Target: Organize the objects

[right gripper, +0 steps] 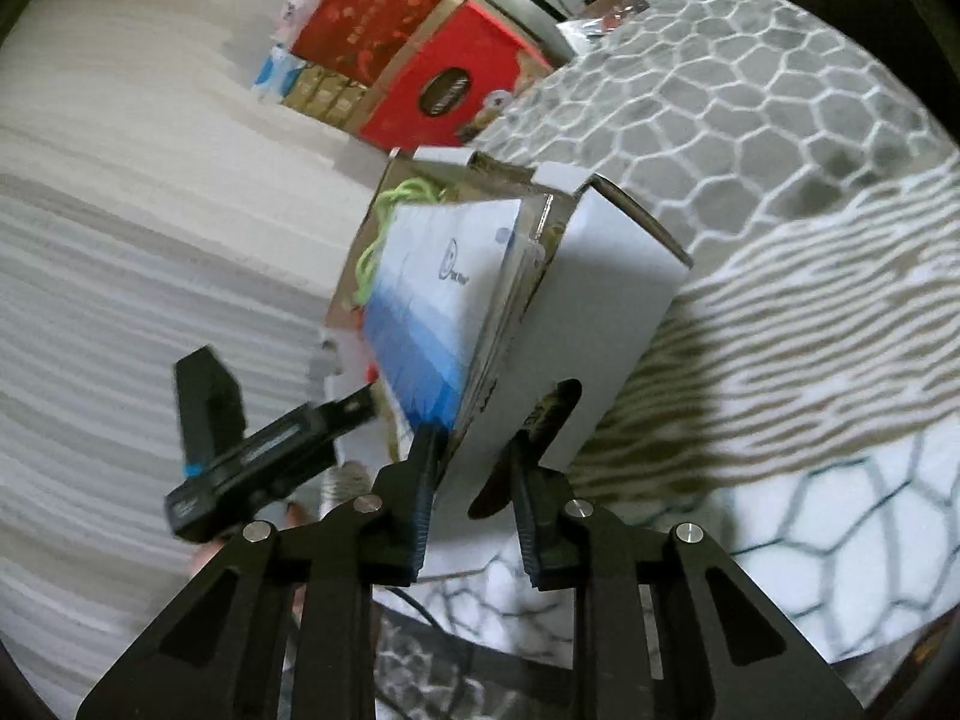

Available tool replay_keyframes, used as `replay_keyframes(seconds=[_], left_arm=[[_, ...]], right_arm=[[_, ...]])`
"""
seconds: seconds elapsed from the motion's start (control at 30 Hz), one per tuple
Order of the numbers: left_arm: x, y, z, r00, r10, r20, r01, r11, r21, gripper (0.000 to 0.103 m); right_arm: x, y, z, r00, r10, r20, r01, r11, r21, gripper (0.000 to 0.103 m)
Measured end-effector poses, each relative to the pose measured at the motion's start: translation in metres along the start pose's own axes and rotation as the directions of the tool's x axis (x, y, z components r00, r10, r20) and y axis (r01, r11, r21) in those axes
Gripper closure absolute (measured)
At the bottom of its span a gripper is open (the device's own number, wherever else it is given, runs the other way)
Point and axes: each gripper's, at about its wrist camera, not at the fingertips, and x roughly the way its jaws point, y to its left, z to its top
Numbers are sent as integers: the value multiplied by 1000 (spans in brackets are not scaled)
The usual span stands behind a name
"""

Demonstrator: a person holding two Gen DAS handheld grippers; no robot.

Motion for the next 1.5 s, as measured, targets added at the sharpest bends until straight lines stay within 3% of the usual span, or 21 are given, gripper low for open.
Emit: replay_keyframes(seconds=[0.1, 0.23, 0.37, 0.57, 0.7, 0.83, 0.93, 1.2, 1.37, 1.5], left_arm=[[-16, 0, 4, 999, -19, 31, 19, 1000, 17, 36], [-47, 8, 24, 993, 28, 111, -33, 998, 44, 26], [-62, 27, 57, 980, 70, 186, -78, 996, 35, 24], [-30, 34, 89, 977, 144, 156, -162, 981, 109, 24], [-5, 25, 84, 981, 153, 119, -173, 968, 184, 34], [6, 9, 79, 984, 154, 85, -171, 955, 244, 75], [6, 7, 77, 979, 184, 85, -198, 954, 227, 79], [-1, 0, 59, 979, 192, 67, -202, 958, 205, 80], [-19, 3, 32, 969, 219, 112, -231, 966, 116, 79], [-23, 3, 2, 966, 222, 132, -237, 965, 111, 77]], right_arm=[[1, -8, 7, 1000, -26, -13, 26, 1000, 1, 79], [4, -6, 18, 998, -49, -24, 49, 999, -17, 79], [4, -4, 25, 996, -81, -32, 80, 996, -44, 79], [-1, -7, 36, 989, -141, -44, 137, 987, -88, 79], [-3, -9, 41, 984, -173, -48, 167, 979, -115, 79], [-4, -10, 46, 979, -197, -53, 188, 973, -132, 79], [-4, -9, 50, 975, -215, -49, 206, 968, -147, 79], [1, -4, 65, 960, -280, -23, 271, 943, -194, 79], [13, 1, 79, 951, -307, -45, 284, 921, -267, 78], [21, 4, 90, 950, -306, -58, 275, 911, -308, 78]])
